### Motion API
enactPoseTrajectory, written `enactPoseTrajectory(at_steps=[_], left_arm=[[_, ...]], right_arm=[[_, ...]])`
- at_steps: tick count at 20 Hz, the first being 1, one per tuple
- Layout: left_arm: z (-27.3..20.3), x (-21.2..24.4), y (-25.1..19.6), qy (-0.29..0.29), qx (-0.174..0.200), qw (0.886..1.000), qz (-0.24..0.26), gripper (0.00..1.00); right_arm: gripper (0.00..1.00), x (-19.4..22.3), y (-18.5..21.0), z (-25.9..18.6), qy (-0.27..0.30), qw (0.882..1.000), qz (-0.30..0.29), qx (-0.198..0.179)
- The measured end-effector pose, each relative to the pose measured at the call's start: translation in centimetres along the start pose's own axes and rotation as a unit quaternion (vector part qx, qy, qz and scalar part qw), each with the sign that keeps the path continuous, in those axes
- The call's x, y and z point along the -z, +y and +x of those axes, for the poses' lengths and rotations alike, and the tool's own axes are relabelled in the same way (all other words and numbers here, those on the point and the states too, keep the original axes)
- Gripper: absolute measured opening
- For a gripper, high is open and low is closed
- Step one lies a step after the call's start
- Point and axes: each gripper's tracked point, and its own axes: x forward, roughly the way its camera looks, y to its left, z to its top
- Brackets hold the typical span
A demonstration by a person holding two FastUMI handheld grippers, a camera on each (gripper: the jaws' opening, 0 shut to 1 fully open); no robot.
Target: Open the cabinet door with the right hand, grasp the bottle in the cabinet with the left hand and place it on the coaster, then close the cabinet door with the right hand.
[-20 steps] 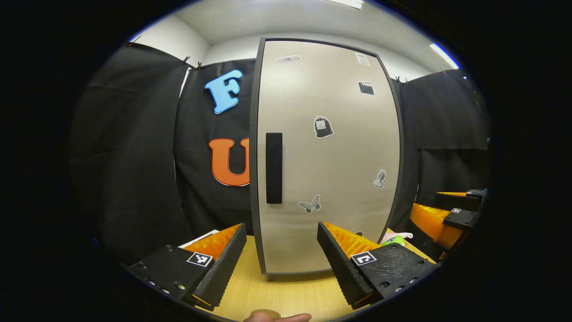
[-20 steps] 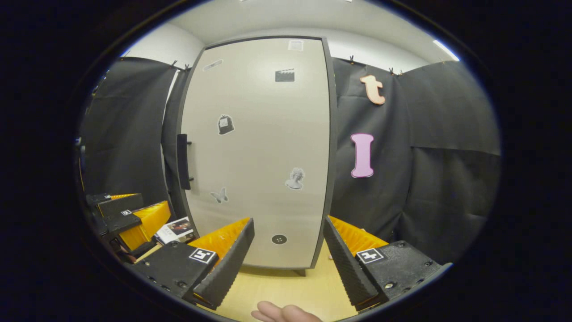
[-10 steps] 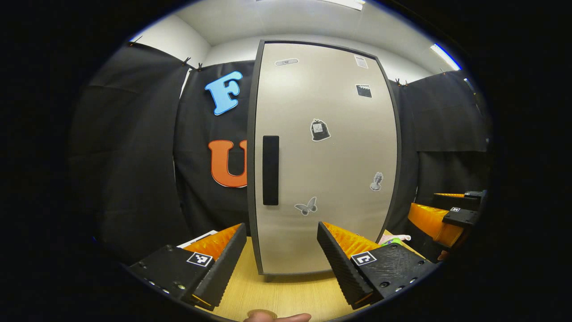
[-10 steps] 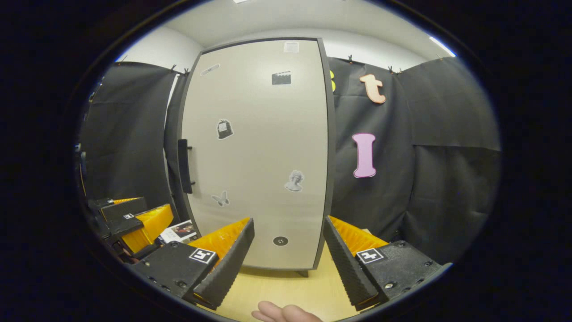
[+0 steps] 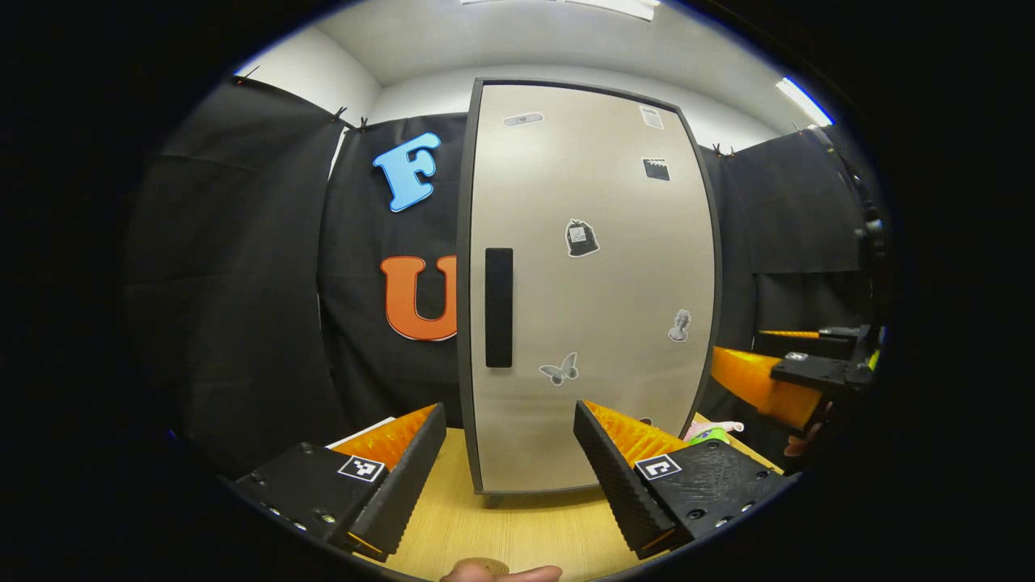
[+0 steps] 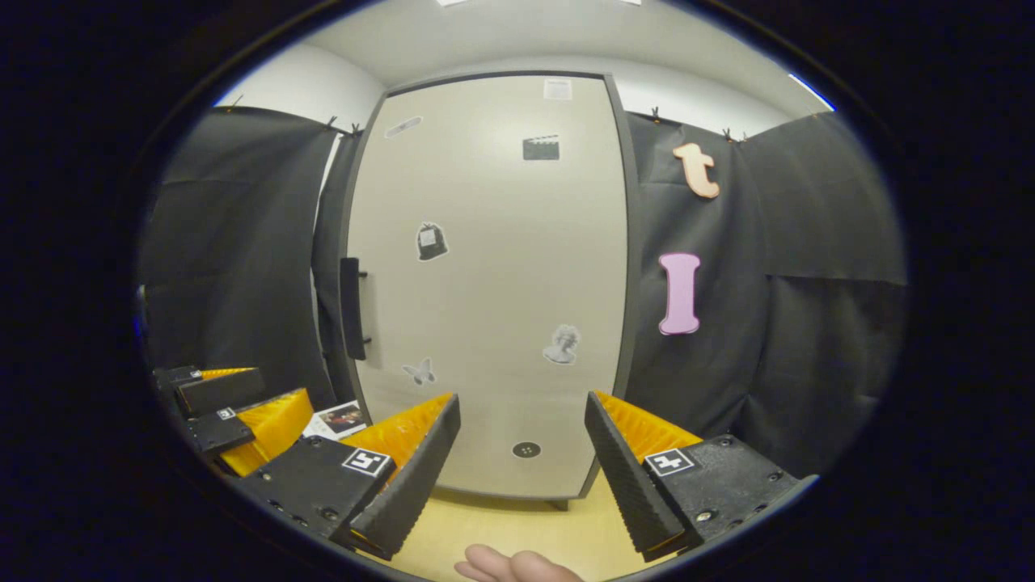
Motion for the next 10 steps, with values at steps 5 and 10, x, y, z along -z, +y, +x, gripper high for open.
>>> enactPoseTrajectory(at_steps=[5, 10], left_arm=[[-4.2, 0.1, 2.3, -0.005, -0.009, 1.0, -0.014, 0.96], [-10.0, 0.3, 5.5, -0.015, -0.021, 0.999, -0.032, 0.96]], right_arm=[[1.0, -1.6, 5.0, 3.7, -0.016, 0.998, -0.032, -0.043], [0.99, -1.4, 11.4, 7.4, -0.011, 0.994, -0.055, -0.093]])
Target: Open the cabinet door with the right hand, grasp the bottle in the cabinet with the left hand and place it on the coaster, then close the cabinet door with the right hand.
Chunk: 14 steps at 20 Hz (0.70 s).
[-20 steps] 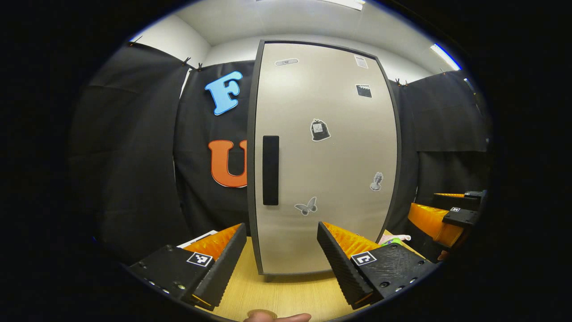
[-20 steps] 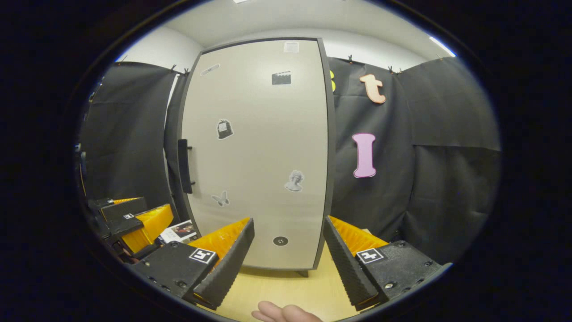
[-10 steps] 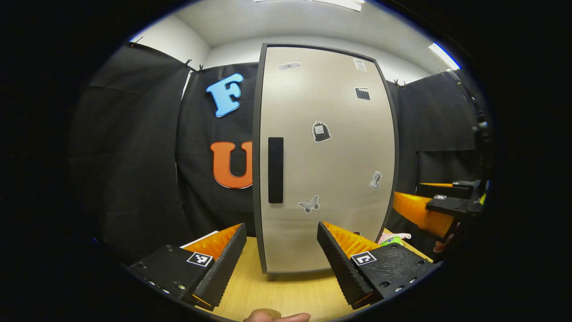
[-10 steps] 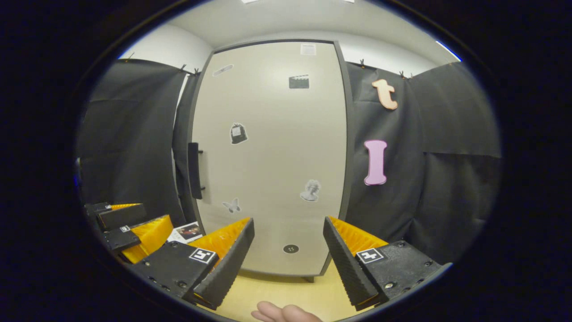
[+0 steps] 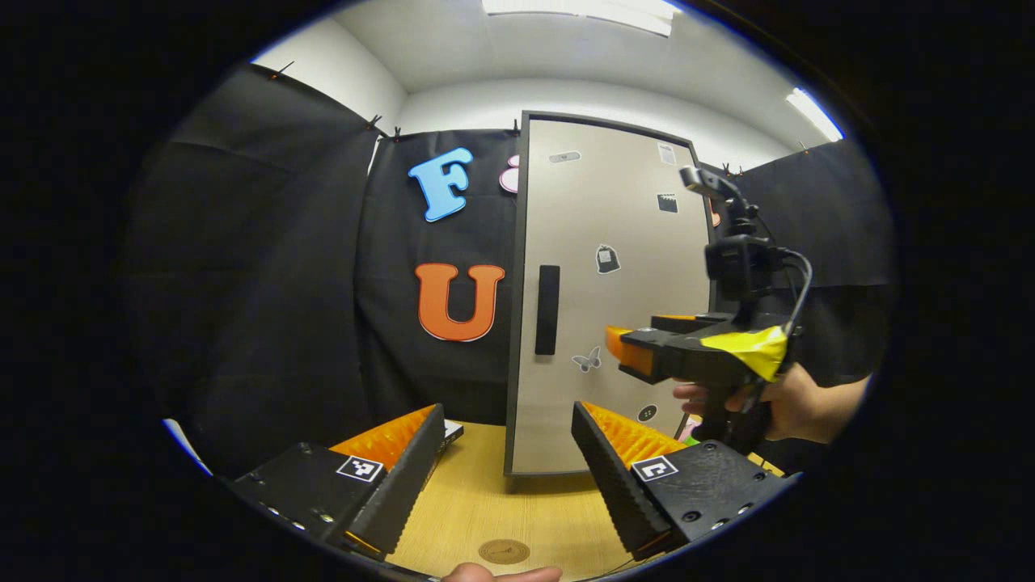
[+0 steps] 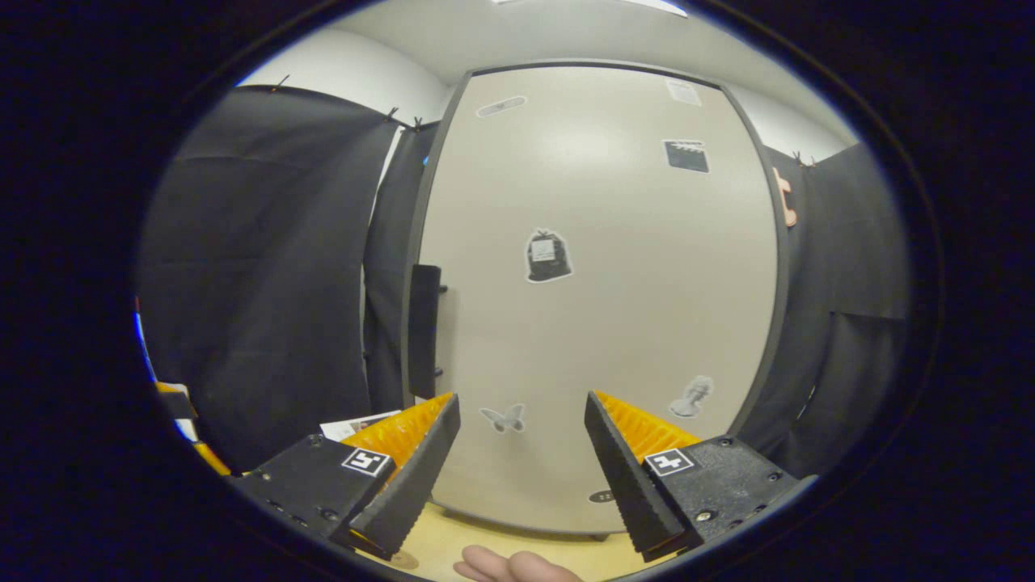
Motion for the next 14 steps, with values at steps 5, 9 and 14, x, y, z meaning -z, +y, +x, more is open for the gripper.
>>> enactPoseTrajectory(at_steps=[5, 9, 14], left_arm=[[-4.4, -0.5, 2.3, -0.003, -0.017, 1.0, -0.009, 0.95], [-6.4, 1.2, 2.2, 0.022, -0.013, 0.999, 0.02, 0.95], [-6.8, 2.7, 1.5, 0.045, -0.005, 0.998, 0.048, 0.95]], right_arm=[[0.99, 0.2, 5.0, 3.2, 0.002, 0.999, -0.015, -0.04], [0.99, 0.2, 7.5, 5.4, 0.003, 0.998, -0.023, -0.053], [0.99, -0.3, 7.6, 6.9, -0.015, 0.998, -0.044, -0.033]])
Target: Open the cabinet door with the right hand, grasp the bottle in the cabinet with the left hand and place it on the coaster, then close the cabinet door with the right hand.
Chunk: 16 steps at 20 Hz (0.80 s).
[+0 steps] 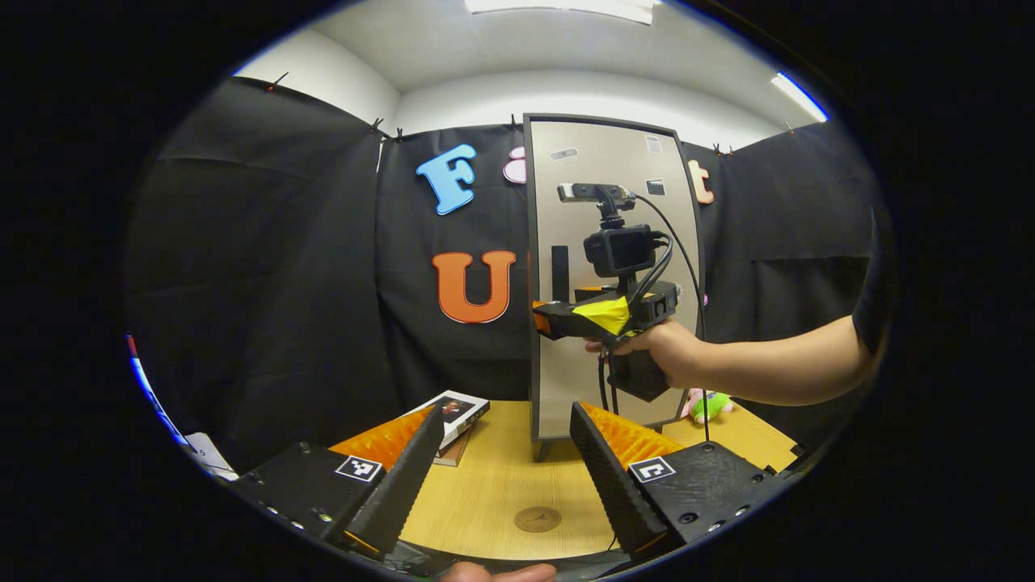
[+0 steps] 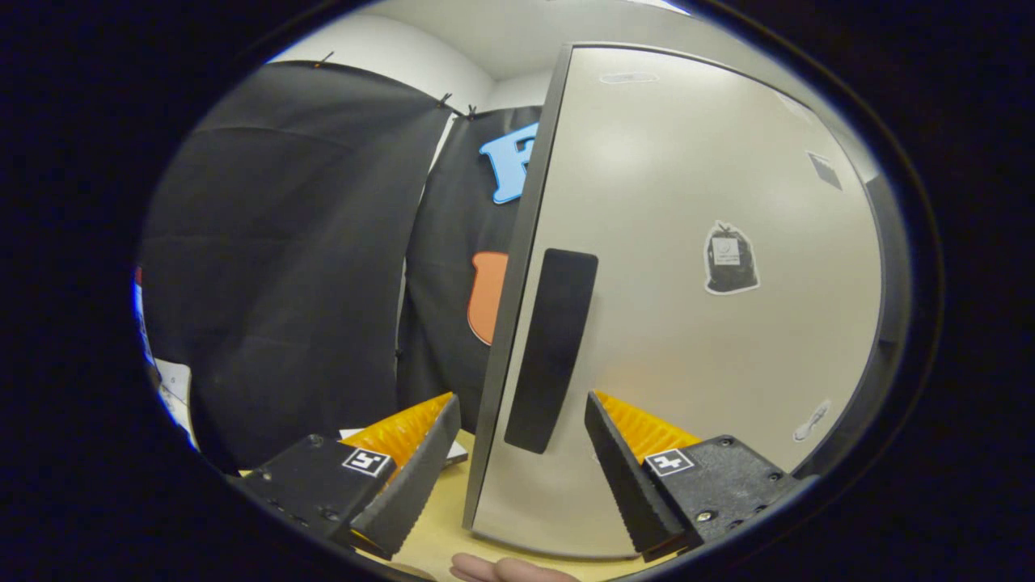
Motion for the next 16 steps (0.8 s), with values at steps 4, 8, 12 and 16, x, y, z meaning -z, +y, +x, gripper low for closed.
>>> enactPoseTrajectory(at_steps=[4, 8, 12, 16], left_arm=[[0.3, 0.5, -0.9, 0.007, 0.021, 1.0, 0.017, 0.95], [0.3, 0.9, -0.9, 0.014, 0.036, 0.999, 0.024, 0.96], [0.3, 1.2, -0.7, 0.023, 0.032, 0.999, 0.022, 0.96], [0.7, 1.7, -0.3, 0.027, 0.03, 0.999, 0.033, 0.96]], right_arm=[[0.95, 0.1, -0.4, 1.2, -0.004, 1.0, 0.0, 0.008], [0.53, 1.2, -0.1, 2.0, 0.018, 0.999, 0.033, -0.014], [0.3, 1.5, -0.2, 2.3, 0.024, 0.999, 0.028, -0.018], [0.27, 1.3, 0.1, 1.6, 0.028, 0.998, 0.051, -0.02]])
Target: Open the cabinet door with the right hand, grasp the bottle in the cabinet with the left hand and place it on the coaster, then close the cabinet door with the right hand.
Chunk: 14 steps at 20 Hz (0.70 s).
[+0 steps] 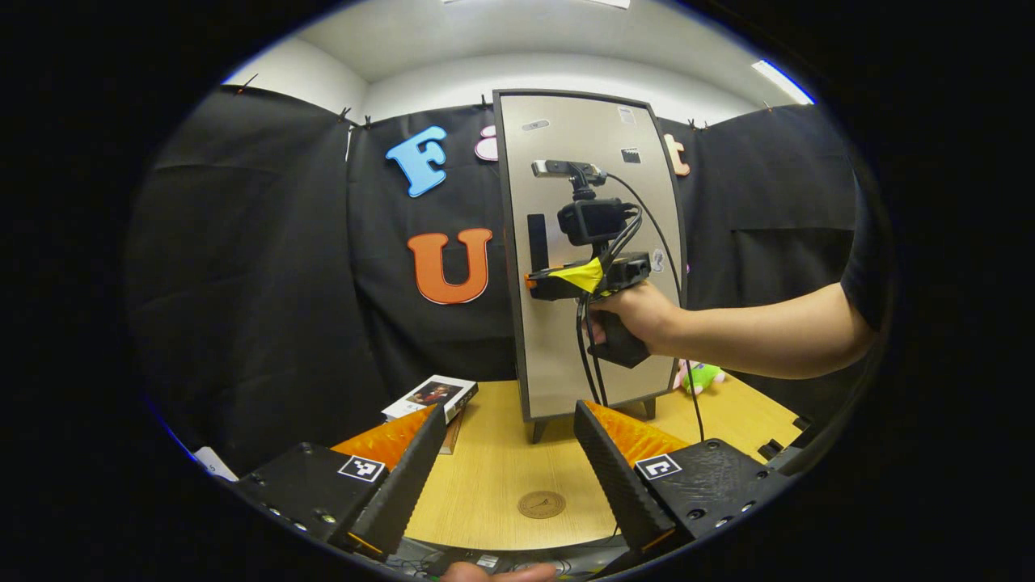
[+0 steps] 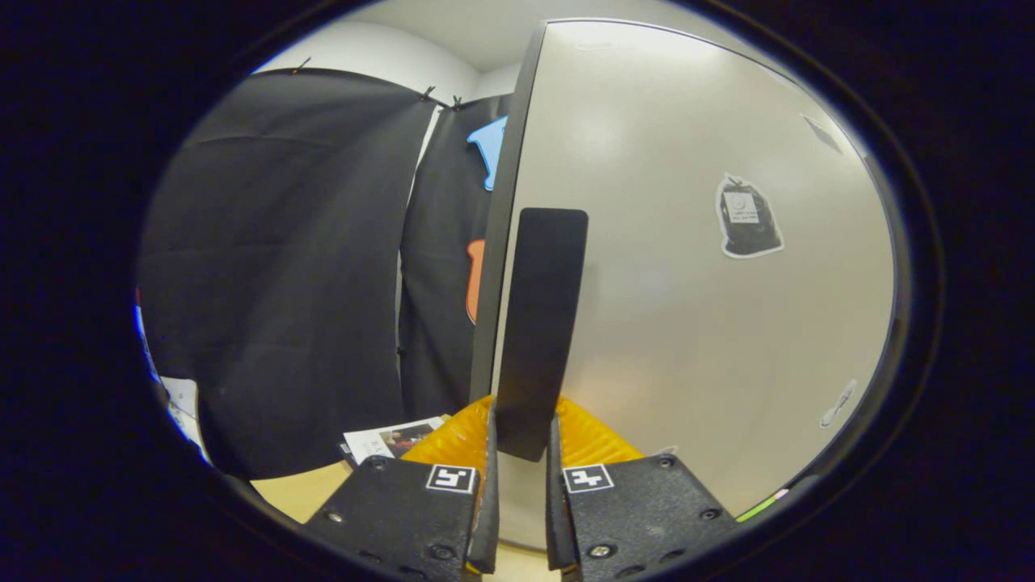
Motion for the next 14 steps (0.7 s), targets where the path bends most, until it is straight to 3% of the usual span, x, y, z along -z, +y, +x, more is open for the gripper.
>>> enactPoseTrajectory(at_steps=[6, 14], left_arm=[[0.9, 1.5, 0.2, 0.009, 0.007, 1.0, 0.006, 0.96], [1.2, 2.5, -0.2, 0.017, 0.019, 0.999, -0.024, 0.96]], right_arm=[[0.24, 0.1, 1.1, -3.4, -0.004, 1.0, 0.01, -0.015], [0.25, 0.8, 1.3, -10.3, -0.005, 0.998, 0.022, -0.051]])
